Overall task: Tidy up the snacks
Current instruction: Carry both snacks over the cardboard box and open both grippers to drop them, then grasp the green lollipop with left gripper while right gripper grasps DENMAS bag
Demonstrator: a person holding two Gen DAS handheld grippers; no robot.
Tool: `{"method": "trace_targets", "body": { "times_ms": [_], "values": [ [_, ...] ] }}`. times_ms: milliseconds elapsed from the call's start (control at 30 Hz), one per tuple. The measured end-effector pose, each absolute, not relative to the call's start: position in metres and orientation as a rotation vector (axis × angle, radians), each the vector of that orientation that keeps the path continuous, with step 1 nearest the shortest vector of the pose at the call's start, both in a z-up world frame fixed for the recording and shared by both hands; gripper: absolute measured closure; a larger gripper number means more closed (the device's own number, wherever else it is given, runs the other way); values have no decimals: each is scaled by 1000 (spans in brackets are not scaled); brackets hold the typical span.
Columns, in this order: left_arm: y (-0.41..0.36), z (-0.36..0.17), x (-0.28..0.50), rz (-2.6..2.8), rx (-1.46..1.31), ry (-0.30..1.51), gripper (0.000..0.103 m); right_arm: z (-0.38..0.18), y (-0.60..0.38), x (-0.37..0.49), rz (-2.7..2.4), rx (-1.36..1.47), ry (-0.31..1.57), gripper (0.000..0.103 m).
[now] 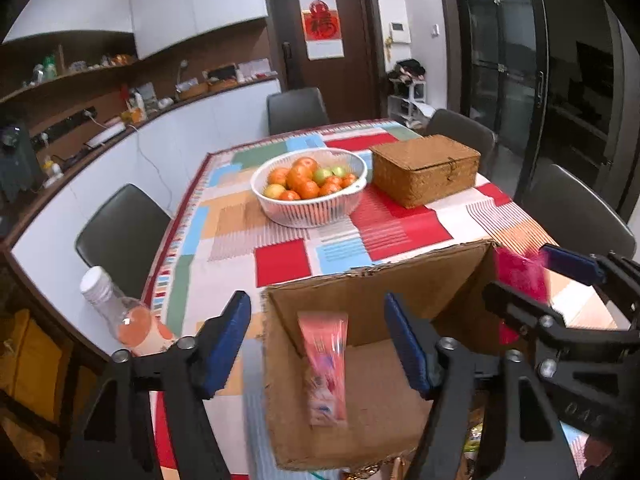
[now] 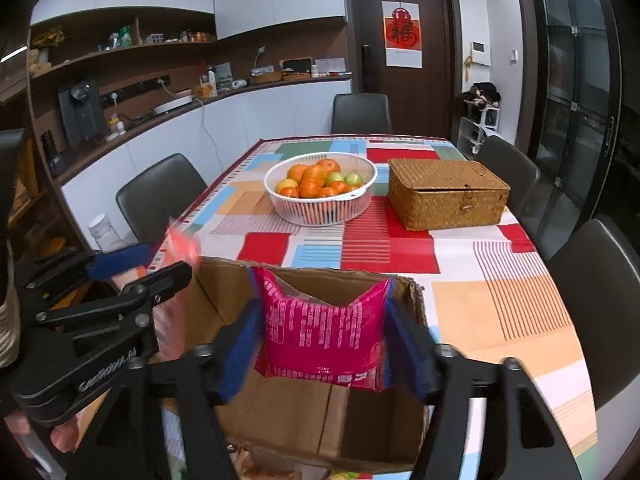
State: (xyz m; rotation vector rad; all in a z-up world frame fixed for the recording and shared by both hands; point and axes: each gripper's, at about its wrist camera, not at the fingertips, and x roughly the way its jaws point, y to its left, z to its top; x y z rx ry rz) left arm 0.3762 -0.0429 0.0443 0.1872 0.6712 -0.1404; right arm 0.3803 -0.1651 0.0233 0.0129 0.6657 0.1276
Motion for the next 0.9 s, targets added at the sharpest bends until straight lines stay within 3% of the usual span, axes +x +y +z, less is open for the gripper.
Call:
{"method": "trace_targets", "body": {
  "times_ms": [500, 900],
  "values": [
    [-29, 44, 280, -208, 153, 637, 33, 26, -168, 307, 149, -6, 596, 34],
    [-40, 16, 223, -230, 215, 660, 33, -5, -177, 254, 160, -31, 649, 34]
  ]
}}
